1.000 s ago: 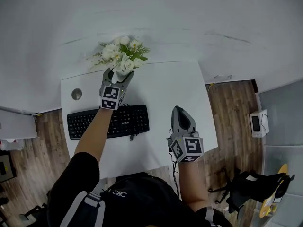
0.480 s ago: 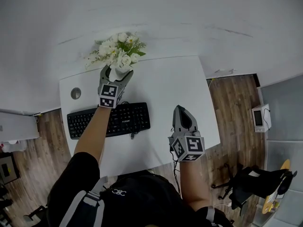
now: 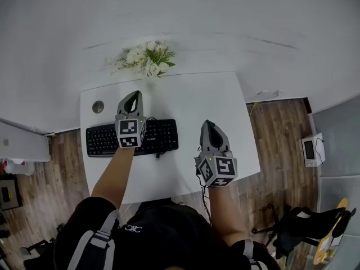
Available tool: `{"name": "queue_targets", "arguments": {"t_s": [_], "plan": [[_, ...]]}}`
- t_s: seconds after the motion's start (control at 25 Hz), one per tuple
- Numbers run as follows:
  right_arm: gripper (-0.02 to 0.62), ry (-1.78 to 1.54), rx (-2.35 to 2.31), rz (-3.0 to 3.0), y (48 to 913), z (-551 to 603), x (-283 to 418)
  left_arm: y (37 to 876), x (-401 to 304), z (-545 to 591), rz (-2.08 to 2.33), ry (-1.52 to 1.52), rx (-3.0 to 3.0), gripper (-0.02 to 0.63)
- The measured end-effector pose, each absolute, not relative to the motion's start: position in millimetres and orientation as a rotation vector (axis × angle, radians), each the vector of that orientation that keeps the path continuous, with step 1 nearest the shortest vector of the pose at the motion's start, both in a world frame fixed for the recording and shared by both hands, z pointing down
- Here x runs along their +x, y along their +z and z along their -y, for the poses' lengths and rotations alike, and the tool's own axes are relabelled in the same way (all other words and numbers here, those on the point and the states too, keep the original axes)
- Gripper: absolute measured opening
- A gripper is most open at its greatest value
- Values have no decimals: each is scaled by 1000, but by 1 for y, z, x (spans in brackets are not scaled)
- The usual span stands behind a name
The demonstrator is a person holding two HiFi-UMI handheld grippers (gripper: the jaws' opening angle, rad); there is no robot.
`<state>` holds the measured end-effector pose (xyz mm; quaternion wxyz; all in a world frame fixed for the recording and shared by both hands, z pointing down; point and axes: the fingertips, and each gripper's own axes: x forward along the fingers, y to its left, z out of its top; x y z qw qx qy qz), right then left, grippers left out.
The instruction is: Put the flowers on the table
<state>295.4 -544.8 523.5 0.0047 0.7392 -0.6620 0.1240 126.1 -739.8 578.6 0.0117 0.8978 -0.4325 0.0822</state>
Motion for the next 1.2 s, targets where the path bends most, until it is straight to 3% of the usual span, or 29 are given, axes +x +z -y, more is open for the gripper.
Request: {"name": "queue_targets", "arguments": {"t_s": [0.72, 1.2], "plan": [[0, 168, 2153, 2425, 447, 407, 223, 455, 49, 461, 1537, 216, 2687, 2], [0, 84, 2063, 2440, 440, 348, 195, 446, 30, 385, 1606, 173, 2672, 2]]}}
